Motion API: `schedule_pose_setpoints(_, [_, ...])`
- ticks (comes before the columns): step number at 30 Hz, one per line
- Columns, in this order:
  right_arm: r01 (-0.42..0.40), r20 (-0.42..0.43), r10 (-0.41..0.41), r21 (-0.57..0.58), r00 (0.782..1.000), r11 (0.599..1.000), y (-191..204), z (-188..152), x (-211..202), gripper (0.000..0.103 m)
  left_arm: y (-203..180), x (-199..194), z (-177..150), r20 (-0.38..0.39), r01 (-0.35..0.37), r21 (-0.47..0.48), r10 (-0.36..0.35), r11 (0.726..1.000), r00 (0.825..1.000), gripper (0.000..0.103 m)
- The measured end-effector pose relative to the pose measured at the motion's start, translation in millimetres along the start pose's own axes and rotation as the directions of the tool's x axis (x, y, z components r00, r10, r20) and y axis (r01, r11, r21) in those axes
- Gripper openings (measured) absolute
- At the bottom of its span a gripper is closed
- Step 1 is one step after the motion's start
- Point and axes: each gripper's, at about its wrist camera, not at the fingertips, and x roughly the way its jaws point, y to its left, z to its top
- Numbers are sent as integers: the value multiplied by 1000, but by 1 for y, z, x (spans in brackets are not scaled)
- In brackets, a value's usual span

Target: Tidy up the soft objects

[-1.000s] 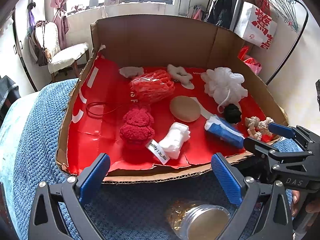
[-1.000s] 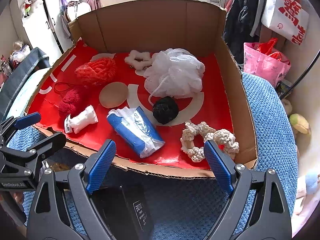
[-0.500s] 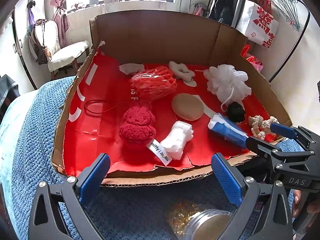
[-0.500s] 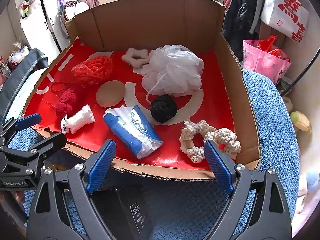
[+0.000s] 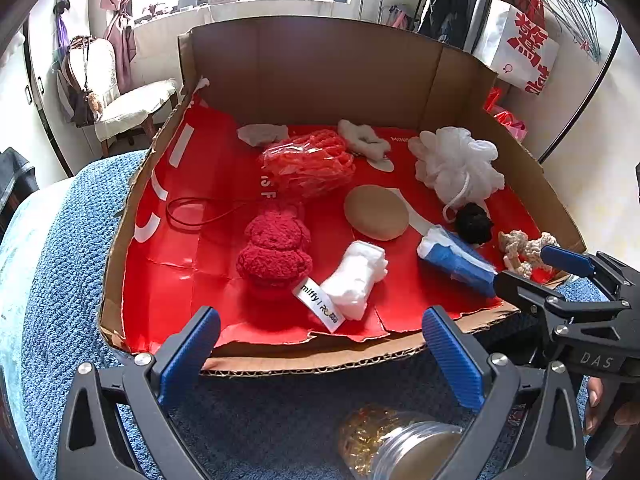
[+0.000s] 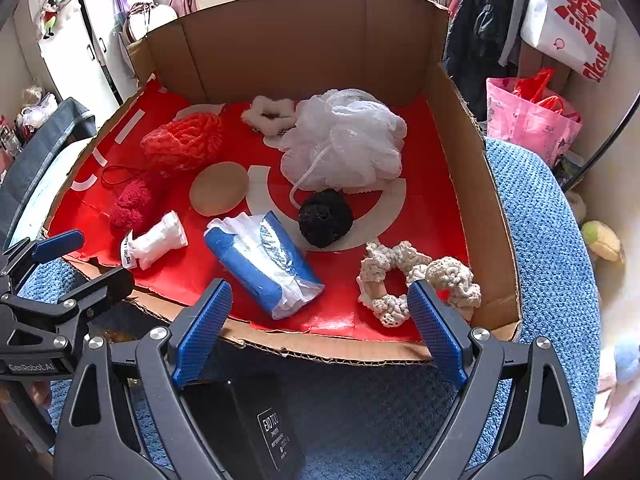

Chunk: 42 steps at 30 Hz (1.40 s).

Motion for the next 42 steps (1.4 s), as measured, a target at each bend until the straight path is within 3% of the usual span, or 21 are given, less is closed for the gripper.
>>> schedule_pose_setpoints(26, [3,-7,-3,7,1000,1000,0,0,3,90,2,4,2,-11,-4,-3,4,1000,1000,103])
schedule_pose_setpoints(42, [-6,57,6,-1,998,1000,5,1,-45,90,-1,-47,-2,54,10,-14,-9,1000,998,103])
